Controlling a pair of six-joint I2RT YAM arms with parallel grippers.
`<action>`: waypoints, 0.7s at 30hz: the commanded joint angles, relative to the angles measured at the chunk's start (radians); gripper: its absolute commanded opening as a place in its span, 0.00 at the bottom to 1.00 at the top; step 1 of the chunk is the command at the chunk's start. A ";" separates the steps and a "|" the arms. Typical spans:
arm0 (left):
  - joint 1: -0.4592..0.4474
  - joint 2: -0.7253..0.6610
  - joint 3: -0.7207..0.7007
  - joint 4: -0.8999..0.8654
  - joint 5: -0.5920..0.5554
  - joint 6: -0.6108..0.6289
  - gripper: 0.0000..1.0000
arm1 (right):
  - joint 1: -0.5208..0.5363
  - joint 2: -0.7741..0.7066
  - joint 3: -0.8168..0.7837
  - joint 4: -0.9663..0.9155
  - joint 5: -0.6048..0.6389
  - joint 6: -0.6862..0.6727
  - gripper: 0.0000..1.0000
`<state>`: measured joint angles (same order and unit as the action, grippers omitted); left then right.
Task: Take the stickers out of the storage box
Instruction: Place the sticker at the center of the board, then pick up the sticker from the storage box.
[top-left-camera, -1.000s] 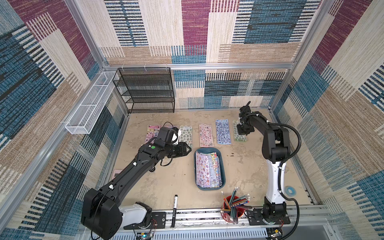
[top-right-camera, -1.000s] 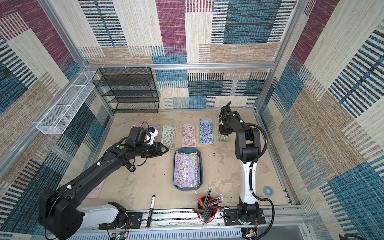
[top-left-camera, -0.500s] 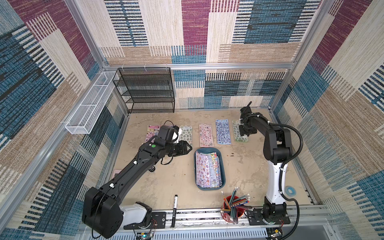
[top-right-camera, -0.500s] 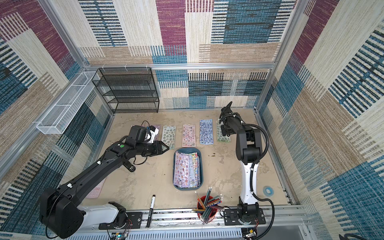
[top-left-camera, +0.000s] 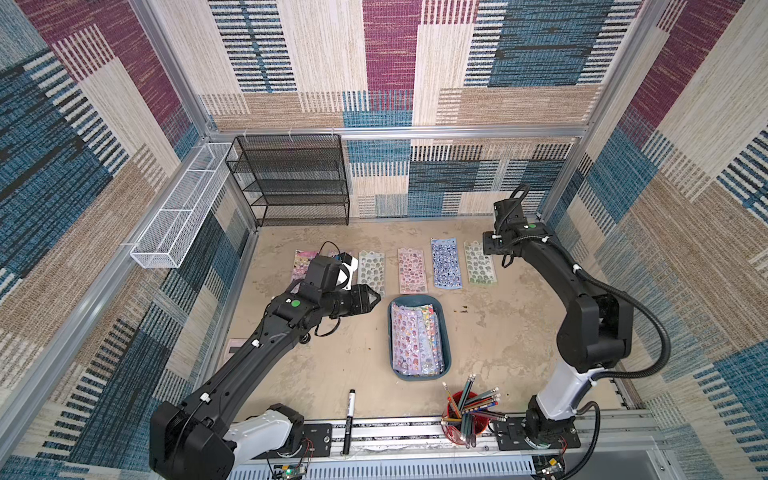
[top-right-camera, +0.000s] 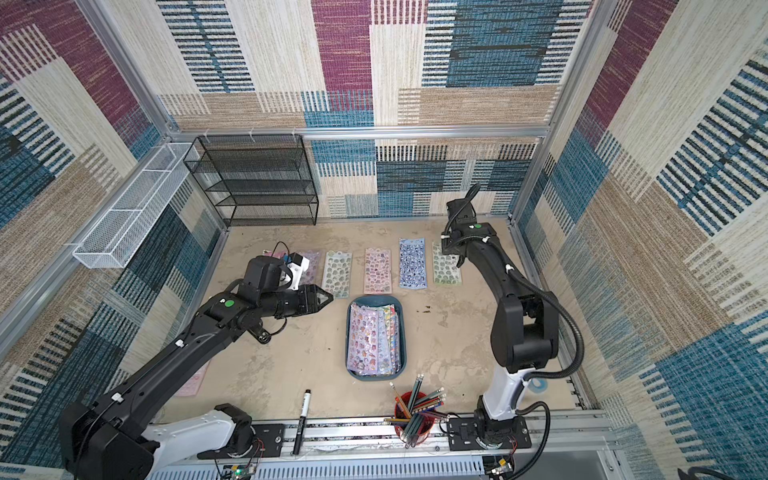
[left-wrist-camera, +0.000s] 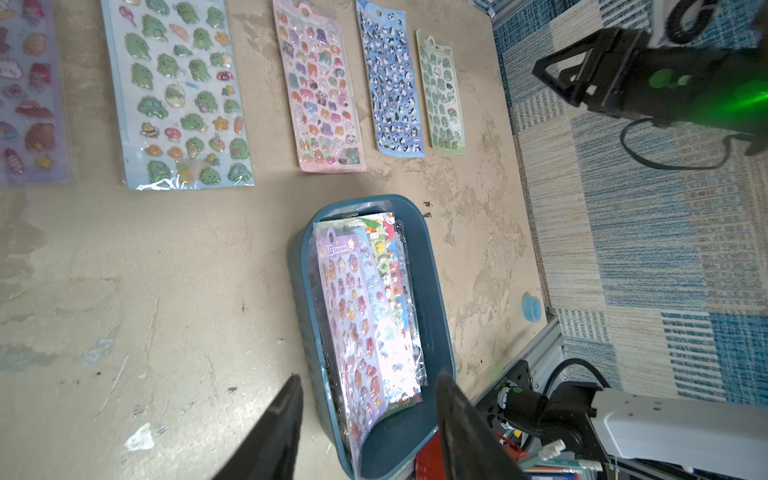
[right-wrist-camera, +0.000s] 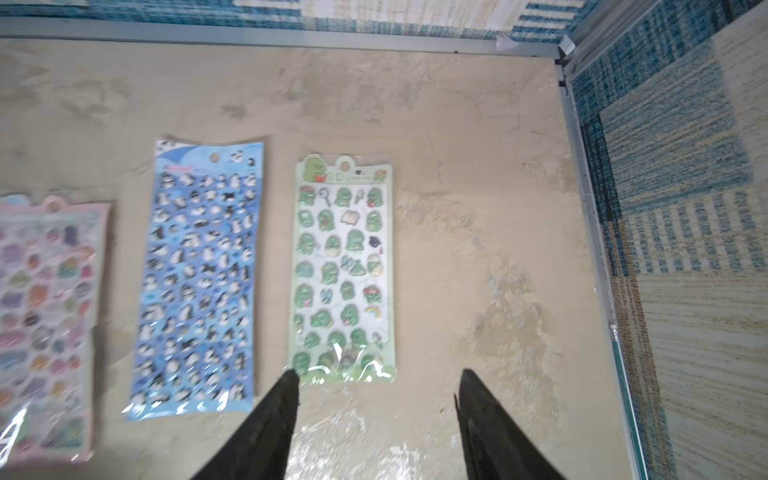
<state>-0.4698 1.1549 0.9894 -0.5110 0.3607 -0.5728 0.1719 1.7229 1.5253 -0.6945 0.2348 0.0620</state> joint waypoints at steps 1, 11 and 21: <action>-0.026 -0.035 -0.034 -0.024 -0.044 -0.003 0.53 | 0.070 -0.100 -0.078 0.078 -0.025 0.040 0.61; -0.226 0.010 -0.048 -0.063 -0.207 -0.064 0.53 | 0.363 -0.385 -0.334 0.157 -0.110 0.124 0.58; -0.295 0.080 -0.029 -0.078 -0.275 -0.132 0.51 | 0.538 -0.450 -0.639 0.289 -0.358 0.188 0.29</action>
<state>-0.7616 1.2263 0.9474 -0.5598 0.1284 -0.6567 0.6724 1.2743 0.9173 -0.4713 -0.0666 0.2173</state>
